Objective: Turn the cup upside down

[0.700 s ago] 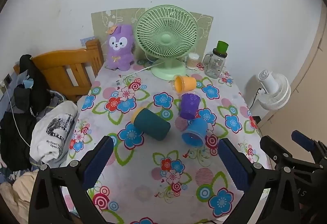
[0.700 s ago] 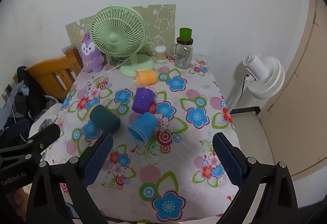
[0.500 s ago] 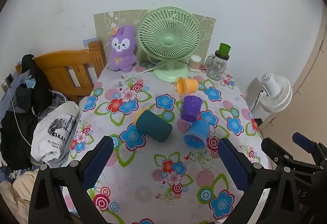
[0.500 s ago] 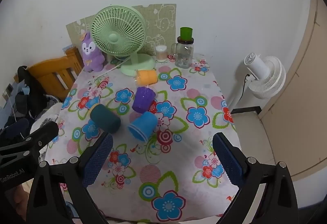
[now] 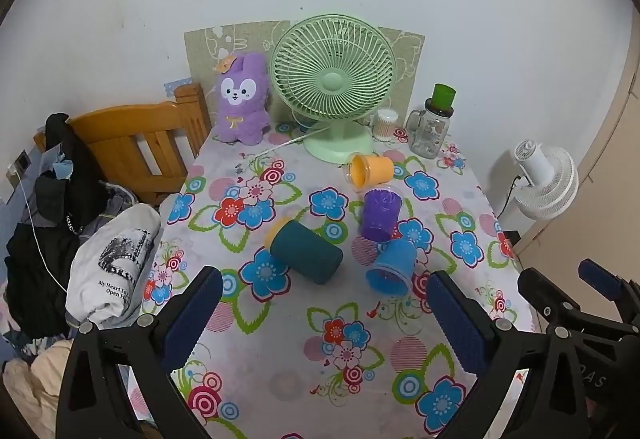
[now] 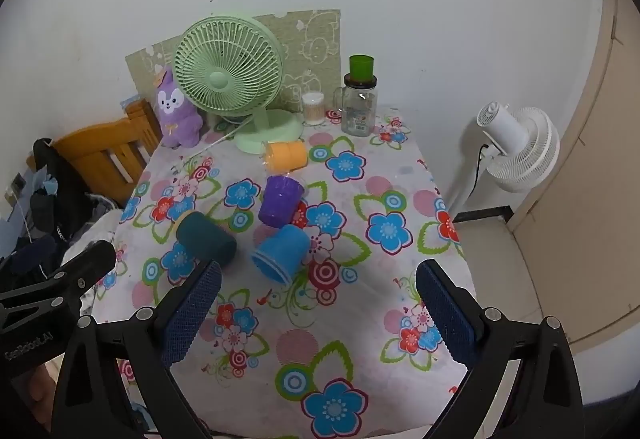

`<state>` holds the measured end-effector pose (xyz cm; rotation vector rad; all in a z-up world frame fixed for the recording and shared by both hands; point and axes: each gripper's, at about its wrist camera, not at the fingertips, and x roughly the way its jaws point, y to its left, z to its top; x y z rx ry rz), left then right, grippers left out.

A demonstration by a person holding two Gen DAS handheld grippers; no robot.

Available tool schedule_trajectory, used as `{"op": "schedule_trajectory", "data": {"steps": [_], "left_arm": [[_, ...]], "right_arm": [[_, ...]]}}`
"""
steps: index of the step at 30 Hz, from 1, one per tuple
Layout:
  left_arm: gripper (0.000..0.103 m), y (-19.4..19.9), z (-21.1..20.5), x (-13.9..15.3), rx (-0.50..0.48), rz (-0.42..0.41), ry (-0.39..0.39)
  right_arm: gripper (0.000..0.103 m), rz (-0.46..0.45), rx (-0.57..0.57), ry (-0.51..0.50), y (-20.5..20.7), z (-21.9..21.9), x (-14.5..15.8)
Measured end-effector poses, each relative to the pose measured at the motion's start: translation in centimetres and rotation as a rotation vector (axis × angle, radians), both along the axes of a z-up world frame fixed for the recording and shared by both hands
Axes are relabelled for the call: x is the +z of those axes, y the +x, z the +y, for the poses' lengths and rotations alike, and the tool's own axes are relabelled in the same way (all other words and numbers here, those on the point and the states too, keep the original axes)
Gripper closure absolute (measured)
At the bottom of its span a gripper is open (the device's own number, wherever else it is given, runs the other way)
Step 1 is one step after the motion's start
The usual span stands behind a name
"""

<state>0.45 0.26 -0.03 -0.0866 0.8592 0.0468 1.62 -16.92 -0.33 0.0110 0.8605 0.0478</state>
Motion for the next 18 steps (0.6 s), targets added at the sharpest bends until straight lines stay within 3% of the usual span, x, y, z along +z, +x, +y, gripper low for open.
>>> {"op": "schedule_trajectory", "data": {"steps": [18], "left_arm": [[0.000, 0.67, -0.30, -1.01, 0.009, 0.017, 0.024]], "right_arm": [[0.004, 0.023, 0.009, -0.012, 0.72, 0.30, -0.54]]}}
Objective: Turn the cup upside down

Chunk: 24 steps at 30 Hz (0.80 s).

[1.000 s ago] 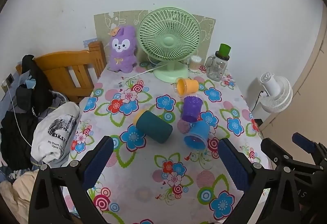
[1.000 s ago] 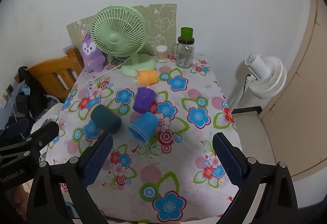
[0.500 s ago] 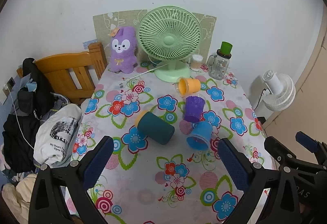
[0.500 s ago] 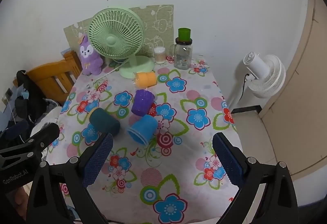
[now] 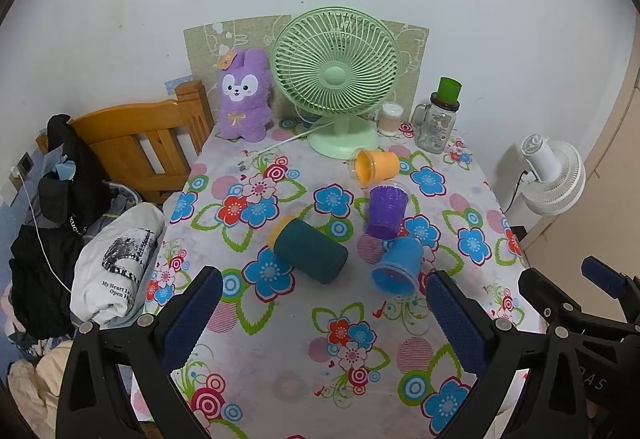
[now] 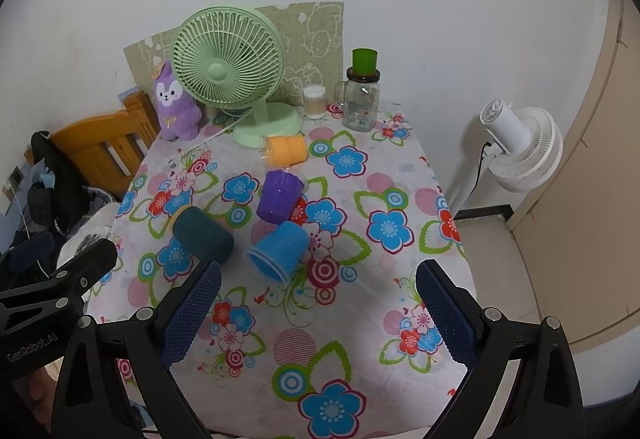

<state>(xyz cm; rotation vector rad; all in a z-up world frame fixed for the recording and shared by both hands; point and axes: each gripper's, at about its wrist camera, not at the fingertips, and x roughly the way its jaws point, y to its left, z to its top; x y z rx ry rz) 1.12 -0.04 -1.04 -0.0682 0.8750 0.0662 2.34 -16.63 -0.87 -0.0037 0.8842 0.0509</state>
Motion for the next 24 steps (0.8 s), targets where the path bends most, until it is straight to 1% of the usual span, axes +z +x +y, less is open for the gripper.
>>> {"op": "schedule_trajectory", "data": {"steps": [14, 24], "left_arm": [[0.000, 0.6, 0.1, 0.0, 0.014, 0.014, 0.011], [0.000, 1.5, -0.2, -0.3, 0.018, 0.046, 0.022]], "right_arm": [[0.004, 0.006, 0.009, 0.002, 0.5, 0.2, -0.1], [0.004, 0.020, 0.026, -0.004, 1.1, 0.5, -0.5]]}}
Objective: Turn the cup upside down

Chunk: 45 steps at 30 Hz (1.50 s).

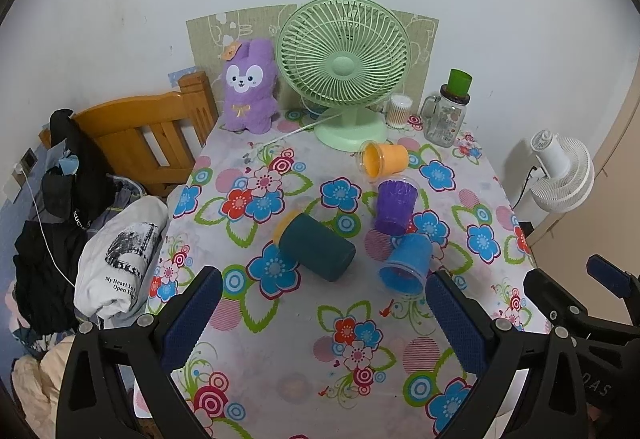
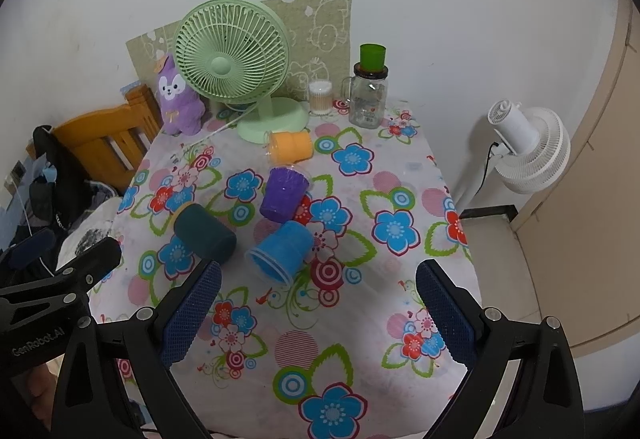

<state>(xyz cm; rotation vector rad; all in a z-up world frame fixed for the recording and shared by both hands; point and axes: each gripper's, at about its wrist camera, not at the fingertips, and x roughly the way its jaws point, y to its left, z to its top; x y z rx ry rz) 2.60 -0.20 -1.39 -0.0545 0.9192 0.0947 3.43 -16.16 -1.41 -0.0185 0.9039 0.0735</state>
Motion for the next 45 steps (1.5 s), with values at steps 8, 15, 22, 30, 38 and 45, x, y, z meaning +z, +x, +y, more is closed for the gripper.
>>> {"op": "schedule_trajectory", "data": {"steps": [8, 15, 22, 30, 38, 45], "left_arm": [[0.000, 1.4, 0.2, -0.3, 0.018, 0.030, -0.012], [0.000, 3.9, 1.2, -1.5, 0.083, 0.075, -0.023], [0.000, 6.9, 1.7, -3.7, 0.136, 0.130, -0.032], [0.001, 10.7, 2.3, -7.9, 0.237, 0.199, -0.040], [0.001, 13.7, 2.7, -12.3, 0.294, 0.268, -0.035], [0.002, 15.2, 3.2, -15.7, 0.373, 0.342, -0.070]], "right_arm": [[0.004, 0.025, 0.023, 0.001, 1.6, 0.1, 0.0], [0.004, 0.055, 0.080, 0.023, 4.8, 0.7, -0.4], [0.004, 0.078, 0.133, 0.027, 9.1, 1.8, -1.9], [0.004, 0.121, 0.195, 0.034, 14.2, 2.6, -5.6], [0.004, 0.194, 0.198, 0.048, 18.2, 2.8, -9.8], [0.004, 0.240, 0.199, 0.061, 20.6, 3.2, -12.8]]}}
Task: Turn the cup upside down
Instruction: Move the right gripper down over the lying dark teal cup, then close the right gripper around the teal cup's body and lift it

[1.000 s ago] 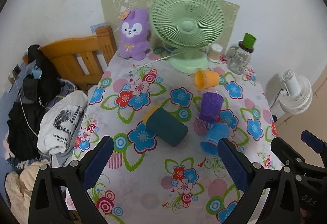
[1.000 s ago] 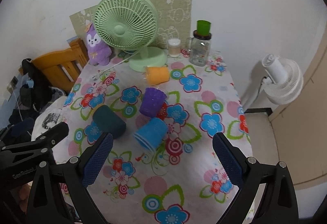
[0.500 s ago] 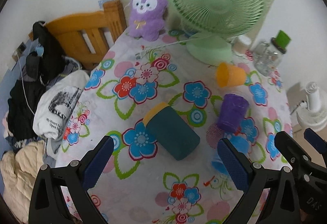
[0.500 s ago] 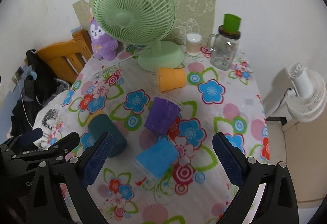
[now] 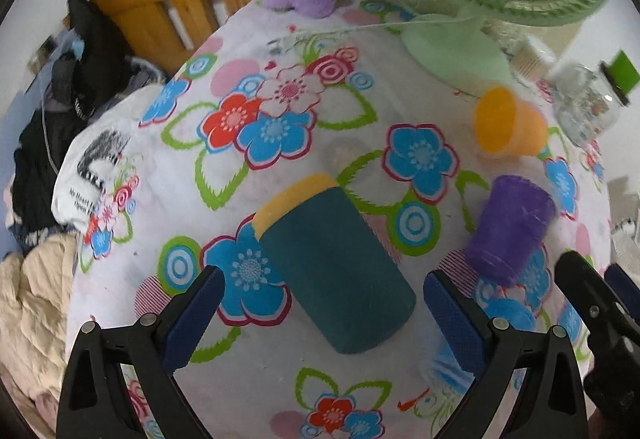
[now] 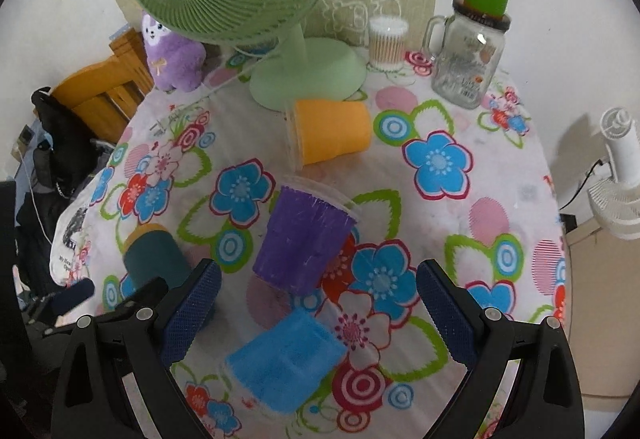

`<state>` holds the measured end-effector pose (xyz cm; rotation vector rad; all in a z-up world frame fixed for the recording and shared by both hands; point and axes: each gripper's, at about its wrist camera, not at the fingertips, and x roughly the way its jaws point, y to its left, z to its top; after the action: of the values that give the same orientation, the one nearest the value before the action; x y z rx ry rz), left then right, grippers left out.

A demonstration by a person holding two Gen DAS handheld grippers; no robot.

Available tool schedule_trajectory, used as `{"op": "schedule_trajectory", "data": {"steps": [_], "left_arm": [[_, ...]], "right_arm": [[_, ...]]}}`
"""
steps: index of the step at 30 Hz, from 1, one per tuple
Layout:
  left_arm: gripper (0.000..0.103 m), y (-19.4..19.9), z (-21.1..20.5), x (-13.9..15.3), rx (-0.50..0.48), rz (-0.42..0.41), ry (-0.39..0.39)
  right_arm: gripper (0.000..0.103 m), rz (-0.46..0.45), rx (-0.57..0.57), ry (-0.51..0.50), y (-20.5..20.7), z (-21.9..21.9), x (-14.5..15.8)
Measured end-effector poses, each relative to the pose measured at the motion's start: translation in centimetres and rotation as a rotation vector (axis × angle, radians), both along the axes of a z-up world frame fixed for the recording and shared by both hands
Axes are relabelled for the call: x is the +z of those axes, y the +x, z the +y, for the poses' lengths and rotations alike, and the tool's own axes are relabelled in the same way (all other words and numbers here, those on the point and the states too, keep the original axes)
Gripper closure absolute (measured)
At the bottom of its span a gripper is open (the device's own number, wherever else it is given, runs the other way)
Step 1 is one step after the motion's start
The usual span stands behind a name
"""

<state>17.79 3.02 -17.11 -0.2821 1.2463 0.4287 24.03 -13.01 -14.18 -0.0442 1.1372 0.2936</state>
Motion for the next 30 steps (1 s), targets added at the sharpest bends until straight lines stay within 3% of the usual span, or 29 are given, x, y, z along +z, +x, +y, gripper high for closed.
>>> {"op": "schedule_trajectory", "data": {"steps": [11, 14, 16, 21, 30], "left_arm": [[0.003, 1.5, -0.4, -4.3, 0.041, 0.091, -0.011], [0.006, 1.7, -0.4, -5.2, 0.046, 0.107, -0.007], [0.016, 1.7, -0.4, -5.6, 0.047, 0.101, -0.019], [0.026, 1.2, -0.2, -5.5, 0.019, 0.062, -0.029], [0.031, 0.0, 0.0, -4.2, -0.090, 0.041, 0.015]], "right_arm": [[0.004, 0.051, 0.026, -0.019, 1.5, 0.2, -3.0], [0.004, 0.070, 0.021, -0.019, 1.6, -0.1, -3.7], [0.004, 0.077, 0.023, -0.024, 1.5, -0.1, -4.0], [0.004, 0.089, 0.033, -0.038, 1.4, 0.1, -4.7], [0.004, 0.090, 0.036, -0.037, -0.1, 0.9, -4.5]]}}
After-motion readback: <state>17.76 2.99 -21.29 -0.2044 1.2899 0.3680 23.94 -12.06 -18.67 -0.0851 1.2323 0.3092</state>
